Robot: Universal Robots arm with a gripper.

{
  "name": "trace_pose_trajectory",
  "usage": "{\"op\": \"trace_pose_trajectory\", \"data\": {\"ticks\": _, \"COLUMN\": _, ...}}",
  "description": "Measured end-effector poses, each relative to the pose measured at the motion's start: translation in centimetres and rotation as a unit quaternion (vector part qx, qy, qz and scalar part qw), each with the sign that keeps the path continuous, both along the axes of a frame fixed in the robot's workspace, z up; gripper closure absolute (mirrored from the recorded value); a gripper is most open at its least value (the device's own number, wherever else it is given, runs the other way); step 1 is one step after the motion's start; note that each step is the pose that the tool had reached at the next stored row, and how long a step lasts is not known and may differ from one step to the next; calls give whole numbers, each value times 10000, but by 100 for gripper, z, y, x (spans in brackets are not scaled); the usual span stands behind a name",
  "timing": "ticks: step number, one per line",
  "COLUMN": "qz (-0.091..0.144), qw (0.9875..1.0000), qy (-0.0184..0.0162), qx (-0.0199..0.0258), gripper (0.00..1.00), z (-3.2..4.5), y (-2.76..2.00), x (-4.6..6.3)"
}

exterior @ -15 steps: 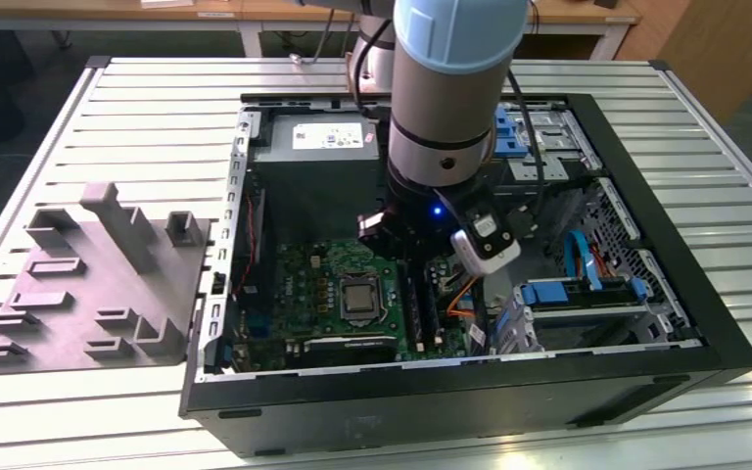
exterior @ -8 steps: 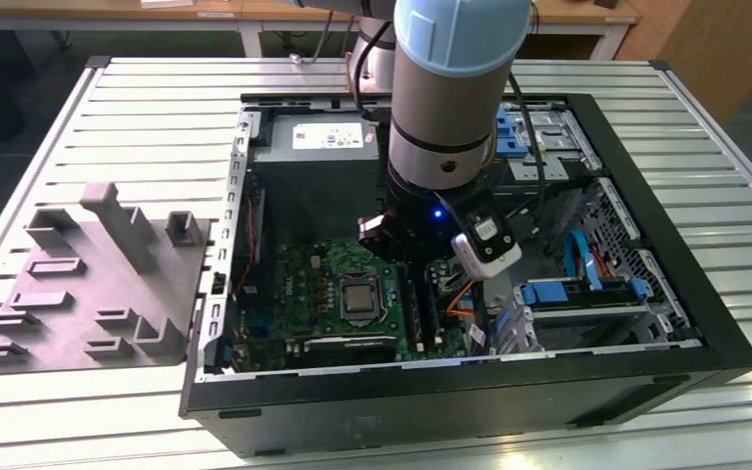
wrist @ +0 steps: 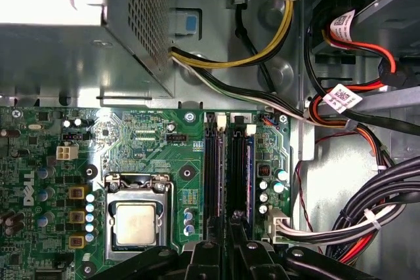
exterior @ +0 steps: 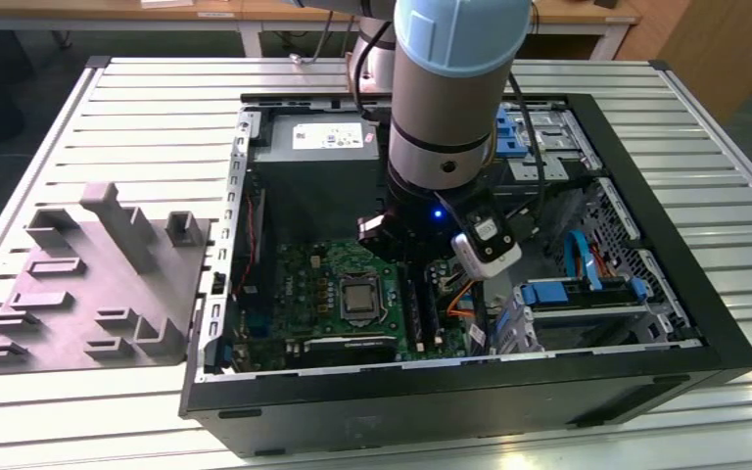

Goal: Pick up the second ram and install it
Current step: 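Insert the second ram into the second slot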

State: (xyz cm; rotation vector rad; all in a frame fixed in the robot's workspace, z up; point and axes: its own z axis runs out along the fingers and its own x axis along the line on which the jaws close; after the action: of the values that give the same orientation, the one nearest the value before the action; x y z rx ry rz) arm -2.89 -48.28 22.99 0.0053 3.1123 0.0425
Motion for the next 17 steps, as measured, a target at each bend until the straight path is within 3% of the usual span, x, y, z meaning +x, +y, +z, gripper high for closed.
{"op": "trace_pose_trajectory", "data": {"ticks": 2, "qz": 0, "qw": 10000, "qy": 0, "qx": 0, "gripper": 81, "z": 0, "y": 0, "x": 0}}
{"op": "trace_pose_trajectory", "data": {"ticks": 4, "qz": 0, "qw": 10000, "qy": 0, "qx": 0, "gripper": 89, "z": 0, "y": 0, "x": 0}}
{"op": "trace_pose_trajectory", "data": {"ticks": 6, "qz": 0, "qw": 10000, "qy": 0, "qx": 0, "gripper": 90, "z": 0, "y": -1, "x": 0}}
{"op": "trace_pose_trajectory", "data": {"ticks": 17, "qz": 0, "qw": 10000, "qy": 0, "qx": 1, "gripper": 90, "z": 23, "y": -1, "x": 0}}
